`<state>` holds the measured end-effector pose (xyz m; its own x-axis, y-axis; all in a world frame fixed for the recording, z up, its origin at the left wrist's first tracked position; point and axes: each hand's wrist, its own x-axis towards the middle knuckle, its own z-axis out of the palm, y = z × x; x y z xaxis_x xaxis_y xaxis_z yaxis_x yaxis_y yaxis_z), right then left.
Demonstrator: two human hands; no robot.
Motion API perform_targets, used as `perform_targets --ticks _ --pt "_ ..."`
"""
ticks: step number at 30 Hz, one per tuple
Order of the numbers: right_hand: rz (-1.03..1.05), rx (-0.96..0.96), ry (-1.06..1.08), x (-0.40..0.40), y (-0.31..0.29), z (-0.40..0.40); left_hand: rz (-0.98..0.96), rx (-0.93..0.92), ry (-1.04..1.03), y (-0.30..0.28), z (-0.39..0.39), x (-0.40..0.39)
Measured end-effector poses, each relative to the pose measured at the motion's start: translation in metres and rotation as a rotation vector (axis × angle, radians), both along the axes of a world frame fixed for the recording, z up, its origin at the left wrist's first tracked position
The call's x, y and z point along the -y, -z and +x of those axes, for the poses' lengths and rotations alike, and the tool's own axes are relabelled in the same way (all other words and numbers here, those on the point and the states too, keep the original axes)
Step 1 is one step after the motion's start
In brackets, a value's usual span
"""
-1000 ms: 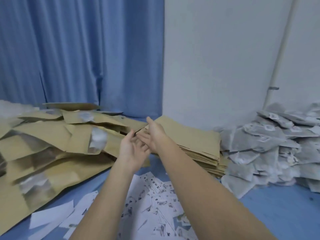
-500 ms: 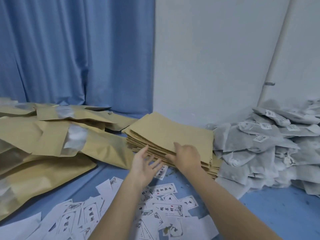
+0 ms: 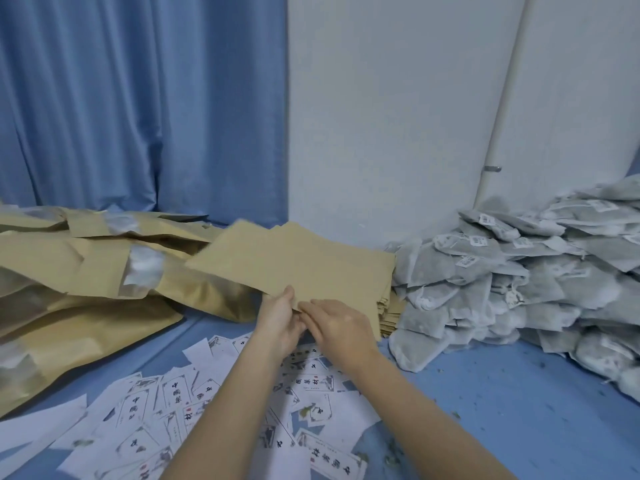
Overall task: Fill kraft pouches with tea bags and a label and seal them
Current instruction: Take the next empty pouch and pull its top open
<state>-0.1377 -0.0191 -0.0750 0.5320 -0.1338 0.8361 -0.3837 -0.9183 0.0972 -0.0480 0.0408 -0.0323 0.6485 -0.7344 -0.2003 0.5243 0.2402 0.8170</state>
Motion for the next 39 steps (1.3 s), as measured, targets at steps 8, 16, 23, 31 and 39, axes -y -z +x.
perform_targets --ticks 8,16,23,31,39 --pt "1.376 0.521 -0.452 -0.059 -0.067 -0.048 0.007 0.953 -0.319 -0.004 -0.023 -0.042" --pt "1.445 0.814 -0.3 -0.044 -0.097 -0.128 0.234 1.56 -0.467 0.006 -0.063 -0.057" --pt "1.615 0.962 -0.172 -0.021 -0.051 -0.159 0.674 1.577 0.4 0.028 -0.095 -0.038" --pt "1.658 0.846 -0.305 -0.024 -0.035 -0.163 0.151 0.724 0.105 -0.005 -0.159 -0.005" --pt "1.557 0.719 -0.357 -0.027 -0.027 -0.164 0.077 0.658 -0.192 0.001 -0.17 0.009"
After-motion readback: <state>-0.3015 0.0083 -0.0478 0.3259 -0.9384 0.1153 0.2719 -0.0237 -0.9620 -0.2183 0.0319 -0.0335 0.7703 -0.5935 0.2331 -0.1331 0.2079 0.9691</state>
